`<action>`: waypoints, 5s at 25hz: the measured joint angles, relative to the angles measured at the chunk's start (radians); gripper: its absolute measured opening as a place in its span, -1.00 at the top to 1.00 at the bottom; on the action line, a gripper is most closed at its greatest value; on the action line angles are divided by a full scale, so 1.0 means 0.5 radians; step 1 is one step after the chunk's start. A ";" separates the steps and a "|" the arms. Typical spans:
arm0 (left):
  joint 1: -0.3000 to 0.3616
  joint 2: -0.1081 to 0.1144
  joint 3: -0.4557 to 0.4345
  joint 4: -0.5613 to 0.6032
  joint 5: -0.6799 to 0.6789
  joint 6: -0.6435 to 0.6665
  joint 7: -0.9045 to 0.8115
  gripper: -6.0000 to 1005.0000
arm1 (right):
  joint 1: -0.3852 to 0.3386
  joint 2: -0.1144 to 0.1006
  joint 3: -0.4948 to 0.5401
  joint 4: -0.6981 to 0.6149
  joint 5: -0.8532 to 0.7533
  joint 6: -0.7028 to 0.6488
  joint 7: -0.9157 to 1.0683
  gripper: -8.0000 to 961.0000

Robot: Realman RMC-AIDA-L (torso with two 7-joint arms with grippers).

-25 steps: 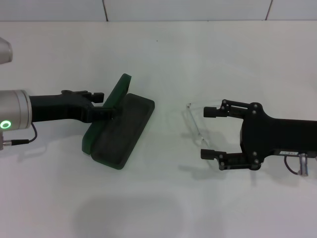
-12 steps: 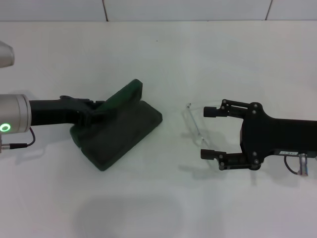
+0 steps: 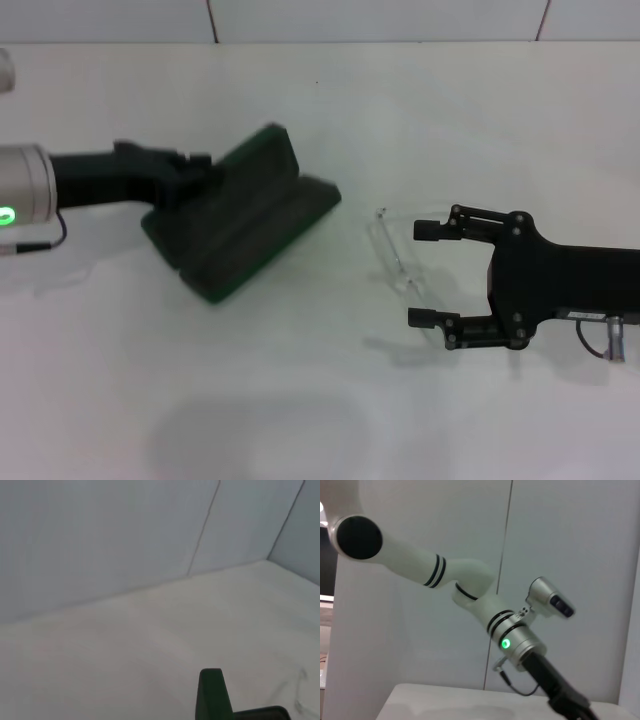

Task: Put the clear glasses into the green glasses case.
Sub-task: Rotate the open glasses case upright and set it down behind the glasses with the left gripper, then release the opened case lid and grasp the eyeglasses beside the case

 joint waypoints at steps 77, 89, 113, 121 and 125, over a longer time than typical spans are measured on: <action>0.304 -0.048 0.473 -0.405 -1.373 0.242 1.591 -0.05 | -0.155 -0.036 0.055 -1.349 -0.544 -0.014 2.104 -0.62; 0.303 -0.047 0.470 -0.447 -1.277 0.239 1.681 -0.05 | 0.126 0.009 -0.197 -1.791 -1.377 0.050 3.024 -0.57; 0.317 -0.035 0.446 -0.454 -1.248 0.229 1.754 -0.06 | 0.264 0.032 -0.938 -1.573 -1.549 0.648 3.494 -0.45; 0.307 -0.036 0.446 -0.474 -1.248 0.228 1.765 -0.06 | 0.264 0.031 -1.115 -1.526 -1.559 0.833 3.678 -0.45; 0.312 -0.036 0.446 -0.474 -1.248 0.227 1.765 -0.06 | 0.243 0.031 -1.119 -1.520 -1.559 0.853 3.724 -0.45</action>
